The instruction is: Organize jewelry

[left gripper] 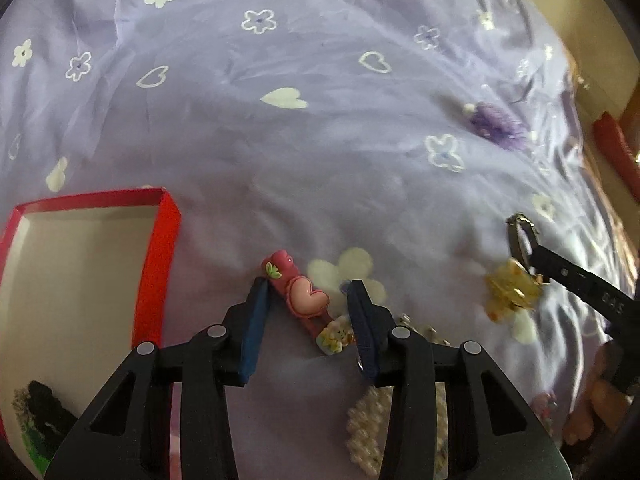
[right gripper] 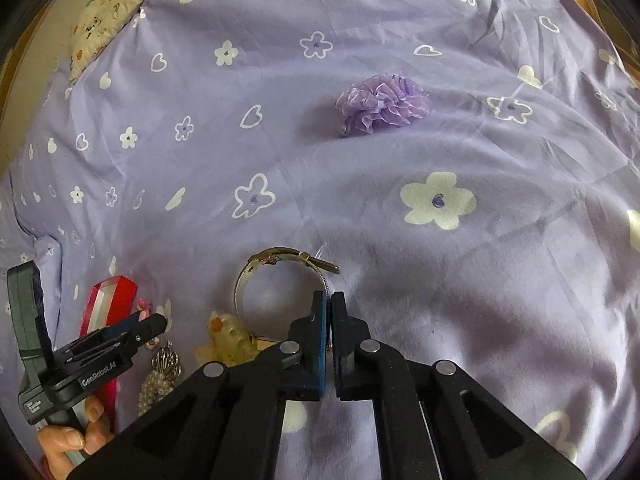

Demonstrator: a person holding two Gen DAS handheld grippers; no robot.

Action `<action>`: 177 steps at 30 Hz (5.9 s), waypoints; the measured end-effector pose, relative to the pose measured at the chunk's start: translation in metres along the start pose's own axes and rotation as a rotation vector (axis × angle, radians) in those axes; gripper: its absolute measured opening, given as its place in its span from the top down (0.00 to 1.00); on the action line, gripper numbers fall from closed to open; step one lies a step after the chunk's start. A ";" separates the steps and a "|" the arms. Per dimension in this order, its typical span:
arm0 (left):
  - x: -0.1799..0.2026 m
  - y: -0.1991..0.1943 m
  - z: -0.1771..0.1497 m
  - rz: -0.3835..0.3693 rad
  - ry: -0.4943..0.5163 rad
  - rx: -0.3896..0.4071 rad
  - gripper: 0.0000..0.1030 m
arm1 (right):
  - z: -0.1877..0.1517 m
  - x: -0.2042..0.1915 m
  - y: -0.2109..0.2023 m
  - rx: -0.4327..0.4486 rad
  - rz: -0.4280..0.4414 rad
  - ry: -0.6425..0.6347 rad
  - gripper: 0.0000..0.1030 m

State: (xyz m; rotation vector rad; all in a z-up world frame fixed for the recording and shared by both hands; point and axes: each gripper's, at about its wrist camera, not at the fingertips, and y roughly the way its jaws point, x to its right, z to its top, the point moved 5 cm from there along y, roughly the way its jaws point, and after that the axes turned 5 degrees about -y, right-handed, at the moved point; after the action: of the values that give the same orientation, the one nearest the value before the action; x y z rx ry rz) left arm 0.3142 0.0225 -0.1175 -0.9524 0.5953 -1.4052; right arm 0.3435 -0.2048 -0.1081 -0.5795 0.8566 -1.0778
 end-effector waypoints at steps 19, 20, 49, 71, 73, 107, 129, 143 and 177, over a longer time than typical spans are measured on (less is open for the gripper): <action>-0.019 -0.090 -0.019 -0.118 -0.016 0.127 0.64 | -0.002 -0.049 -0.066 0.104 0.126 -0.014 0.99; -0.023 -0.094 -0.020 -0.117 -0.019 0.131 0.64 | -0.004 -0.056 -0.066 0.099 0.140 -0.020 0.99; -0.181 -0.139 -0.049 0.023 -0.182 0.162 0.64 | -0.051 -0.243 -0.004 -0.073 0.298 -0.252 0.99; -0.236 -0.069 -0.038 0.097 -0.188 0.036 0.64 | -0.063 -0.305 0.084 -0.230 0.224 -0.416 0.98; -0.236 -0.066 -0.040 0.094 -0.185 0.023 0.64 | -0.065 -0.306 0.089 -0.246 0.217 -0.425 0.98; -0.236 -0.061 -0.042 0.187 -0.165 -0.048 0.45 | -0.065 -0.309 0.084 -0.264 0.253 -0.434 0.82; -0.195 -0.149 -0.059 0.057 -0.277 0.116 0.26 | -0.055 -0.183 -0.031 -0.081 0.232 -0.227 0.59; -0.100 -0.158 -0.078 -0.044 -0.174 0.083 0.25 | -0.069 -0.079 -0.081 -0.027 0.139 -0.086 0.54; 0.005 -0.070 -0.049 -0.038 0.080 -0.036 0.26 | -0.033 -0.052 -0.036 -0.033 0.098 -0.182 0.53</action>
State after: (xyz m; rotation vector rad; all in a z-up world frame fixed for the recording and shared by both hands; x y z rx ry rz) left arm 0.2359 0.0140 -0.0837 -0.9439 0.6672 -1.4767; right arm 0.2869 -0.1700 -0.0824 -0.6466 0.7367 -0.9085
